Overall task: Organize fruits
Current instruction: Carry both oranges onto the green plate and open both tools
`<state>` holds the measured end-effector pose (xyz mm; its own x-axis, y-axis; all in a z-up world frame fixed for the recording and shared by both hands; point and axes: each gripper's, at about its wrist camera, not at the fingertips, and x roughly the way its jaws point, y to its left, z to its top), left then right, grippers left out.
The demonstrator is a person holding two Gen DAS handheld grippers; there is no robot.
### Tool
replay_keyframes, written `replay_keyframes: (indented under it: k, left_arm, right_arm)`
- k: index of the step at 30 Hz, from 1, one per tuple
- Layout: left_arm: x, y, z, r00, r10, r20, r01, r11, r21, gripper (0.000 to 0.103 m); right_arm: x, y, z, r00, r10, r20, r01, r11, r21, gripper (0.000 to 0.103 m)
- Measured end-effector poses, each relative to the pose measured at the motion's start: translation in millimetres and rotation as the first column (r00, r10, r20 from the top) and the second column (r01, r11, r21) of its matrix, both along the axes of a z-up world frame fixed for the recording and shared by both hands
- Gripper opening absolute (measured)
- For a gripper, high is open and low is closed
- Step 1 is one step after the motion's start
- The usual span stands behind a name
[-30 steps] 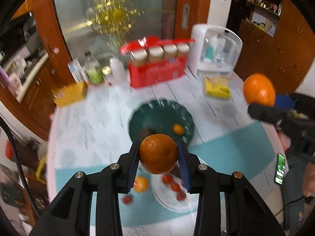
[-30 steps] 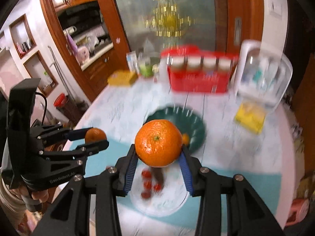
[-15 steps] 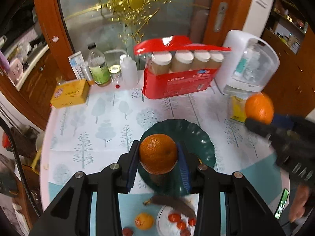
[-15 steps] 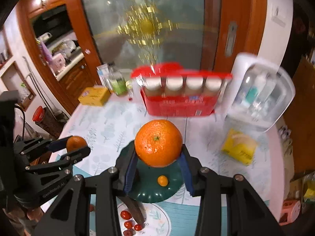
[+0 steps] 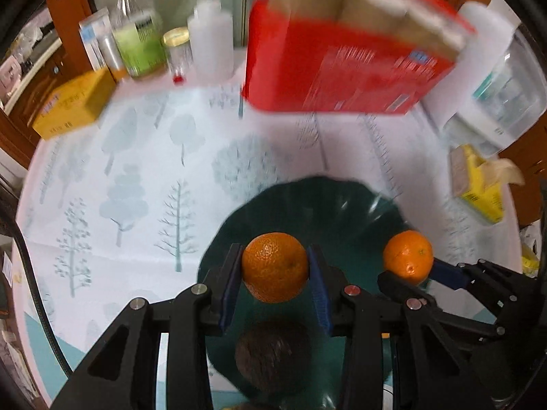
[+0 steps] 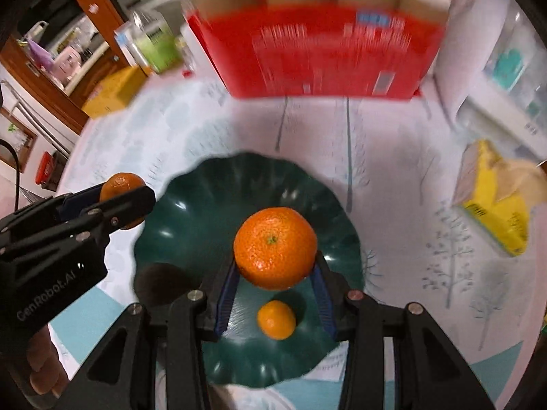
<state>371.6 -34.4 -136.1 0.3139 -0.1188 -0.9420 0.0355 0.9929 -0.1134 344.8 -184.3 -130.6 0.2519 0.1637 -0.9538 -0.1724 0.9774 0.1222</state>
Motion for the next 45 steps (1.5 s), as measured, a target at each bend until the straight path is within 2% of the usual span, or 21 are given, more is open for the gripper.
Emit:
replay_keyframes:
  k: [3, 7, 16, 19, 23, 25, 26, 27, 32, 45]
  left_arm:
    - [4.3, 1.3, -25.5, 0.999, 0.003, -0.033, -0.003, 1.000, -0.009, 0.036]
    - [7.8, 1.4, -42.1, 0.999, -0.008, -0.041, 0.006, 1.000, -0.028, 0.036]
    - [6.5, -4.4, -53.0, 0.999, -0.038, -0.025, 0.038, 0.999, -0.017, 0.037]
    - [7.3, -4.7, -54.5, 0.999, -0.037, -0.037, 0.037, 0.999, -0.005, 0.040]
    - [7.4, -2.3, -52.6, 0.999, -0.033, -0.038, 0.033, 0.999, 0.005, 0.053]
    - [7.3, 1.6, -49.5, 0.999, -0.024, -0.036, 0.023, 0.999, -0.027, 0.073]
    - [7.1, 3.0, -46.9, 0.999, -0.021, -0.031, 0.020, 0.998, -0.054, 0.090]
    - [6.1, 4.1, -43.2, 1.000, -0.011, -0.020, 0.010, 0.998, -0.064, 0.093]
    - [1.3, -0.6, -30.9, 1.000, -0.029, 0.008, 0.029, 0.998, -0.054, 0.094]
    - [-25.1, 2.2, 11.1, 0.997, -0.041, 0.061, 0.046, 0.996, -0.080, 0.099]
  right_arm:
    - [3.9, -1.4, -21.5, 1.000, -0.007, -0.008, 0.007, 1.000, -0.003, 0.042]
    - [6.0, 0.3, -33.6, 1.000, -0.006, 0.011, 0.006, 1.000, -0.002, 0.042]
    - [8.2, 6.3, -45.6, 0.998, 0.021, 0.058, -0.019, 0.999, -0.026, 0.043]
    - [7.4, 7.9, -46.4, 0.996, 0.032, 0.081, -0.029, 0.999, -0.041, 0.044]
    - [5.8, 8.1, -46.1, 0.995, 0.038, 0.097, -0.032, 0.998, -0.063, 0.044]
    - [5.2, 4.9, -45.4, 0.995, 0.033, 0.095, -0.028, 0.998, -0.051, 0.044]
    - [4.9, 2.9, -44.9, 0.995, 0.030, 0.092, -0.027, 0.999, -0.041, 0.045]
    - [4.3, 1.5, -44.0, 0.995, 0.030, 0.092, -0.027, 0.999, -0.030, 0.046]
    - [-0.8, 0.6, -32.1, 0.991, 0.031, 0.128, -0.027, 0.999, -0.029, 0.050]
    - [-20.6, 2.7, -6.6, 0.986, 0.034, 0.166, -0.029, 0.999, -0.033, 0.051]
